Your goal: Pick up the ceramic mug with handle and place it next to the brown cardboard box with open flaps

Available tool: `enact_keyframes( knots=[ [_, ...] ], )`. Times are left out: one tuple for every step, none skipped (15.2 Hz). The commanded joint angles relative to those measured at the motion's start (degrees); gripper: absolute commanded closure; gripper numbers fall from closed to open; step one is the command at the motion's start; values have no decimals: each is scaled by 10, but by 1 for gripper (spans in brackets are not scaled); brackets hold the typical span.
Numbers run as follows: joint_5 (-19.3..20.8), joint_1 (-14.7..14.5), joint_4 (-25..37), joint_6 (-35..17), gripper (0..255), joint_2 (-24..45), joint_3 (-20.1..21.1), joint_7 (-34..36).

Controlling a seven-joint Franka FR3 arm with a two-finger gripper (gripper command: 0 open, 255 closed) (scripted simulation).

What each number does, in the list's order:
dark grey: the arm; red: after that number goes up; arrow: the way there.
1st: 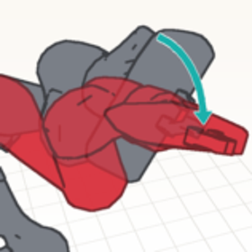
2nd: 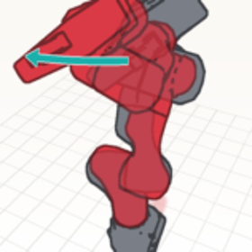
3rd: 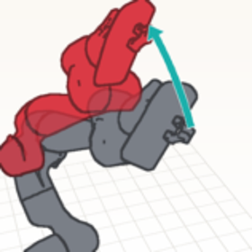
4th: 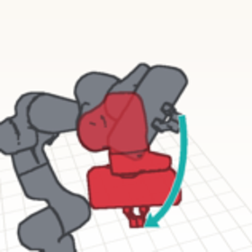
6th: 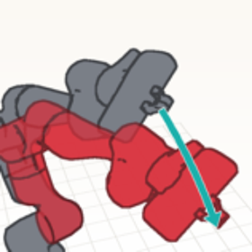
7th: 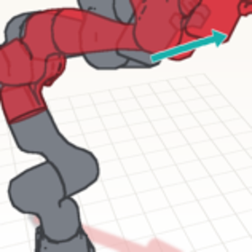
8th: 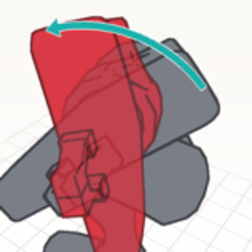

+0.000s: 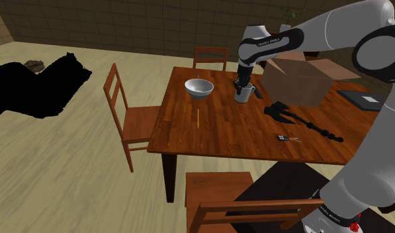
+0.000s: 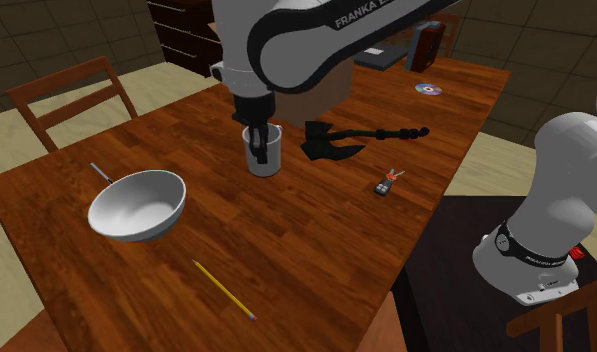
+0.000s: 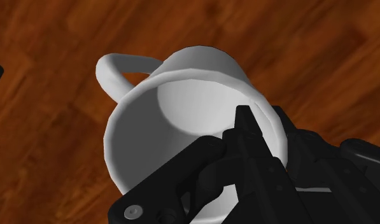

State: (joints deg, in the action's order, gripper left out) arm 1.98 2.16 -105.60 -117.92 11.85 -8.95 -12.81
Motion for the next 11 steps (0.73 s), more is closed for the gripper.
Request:
enact_keyframes(
  knots=[
    [0,0,9,13,255,-4,0,-1],
    [1,0,14,20,255,-7,0,-1],
    [1,0,19,27,255,-9,0,-1],
    [1,0,24,34,255,-11,0,-1],
    [1,0,29,42,255,-13,0,-1],
    [2,0,34,49,255,-14,-1,-1],
    [2,0,40,56,255,-16,-1,-2],
    [2,-1,46,63,255,-18,-1,-2],
    [2,-1,52,71,255,-19,-1,-2],
    [2,-1,58,78,255,-20,-1,-2],
    [2,-1,64,85,255,-22,-1,-3]
  ],
)
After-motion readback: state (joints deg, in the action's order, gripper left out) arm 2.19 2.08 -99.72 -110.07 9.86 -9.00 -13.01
